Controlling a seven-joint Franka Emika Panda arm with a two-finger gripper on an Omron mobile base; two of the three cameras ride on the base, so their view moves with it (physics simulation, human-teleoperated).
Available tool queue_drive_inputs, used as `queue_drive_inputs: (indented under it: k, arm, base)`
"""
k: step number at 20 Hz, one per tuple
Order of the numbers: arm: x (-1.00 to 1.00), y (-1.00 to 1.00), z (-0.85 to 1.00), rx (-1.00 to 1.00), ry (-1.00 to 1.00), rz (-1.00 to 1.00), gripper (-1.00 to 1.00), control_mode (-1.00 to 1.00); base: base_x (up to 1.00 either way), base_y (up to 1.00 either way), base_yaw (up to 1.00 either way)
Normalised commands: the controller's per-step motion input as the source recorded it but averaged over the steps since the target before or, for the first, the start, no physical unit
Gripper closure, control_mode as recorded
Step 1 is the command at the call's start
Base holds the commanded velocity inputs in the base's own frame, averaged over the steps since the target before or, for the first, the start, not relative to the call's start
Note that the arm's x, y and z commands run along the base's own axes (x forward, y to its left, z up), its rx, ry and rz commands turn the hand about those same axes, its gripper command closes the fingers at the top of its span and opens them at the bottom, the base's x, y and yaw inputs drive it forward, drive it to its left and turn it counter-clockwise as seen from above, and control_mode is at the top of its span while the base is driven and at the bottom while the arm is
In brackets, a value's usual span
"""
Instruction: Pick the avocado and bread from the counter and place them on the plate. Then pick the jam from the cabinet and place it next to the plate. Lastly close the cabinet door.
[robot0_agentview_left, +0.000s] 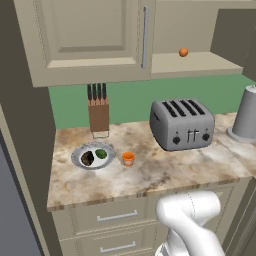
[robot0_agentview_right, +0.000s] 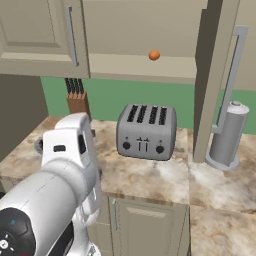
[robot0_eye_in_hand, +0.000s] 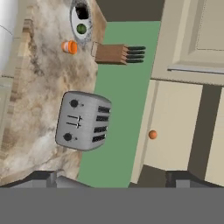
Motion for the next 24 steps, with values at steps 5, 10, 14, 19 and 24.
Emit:
queue_drive_inputs:
  k: [5, 10, 14, 19, 24]
  arm:
    - [-0.06, -0.30, -0.37, 0.00, -0.01, -0.05, -1.00, -1.00]
    - [-0.08, -0.32, -0.26, 0.00, -0.03, 0.00, -1.00, -1.00]
    - [-0.33, -0.47, -0.16, 0.06, -0.17, -0.02, -1.00, -1.00]
    - [-0.46, -0.57, -0.14, 0.10, -0.18, -0.07, -1.00, -1.00]
    - [-0.13, -0.41, -0.03, 0.17, -0.05, -0.04, -1.00, -1.00]
  base:
    - [0.00, 0.00, 0.00]
    - [0.00, 0.00, 0.00]
    - [0.00, 0.00, 0.00]
    - [0.00, 0.00, 0.00]
    - [0.00, 0.00, 0.00]
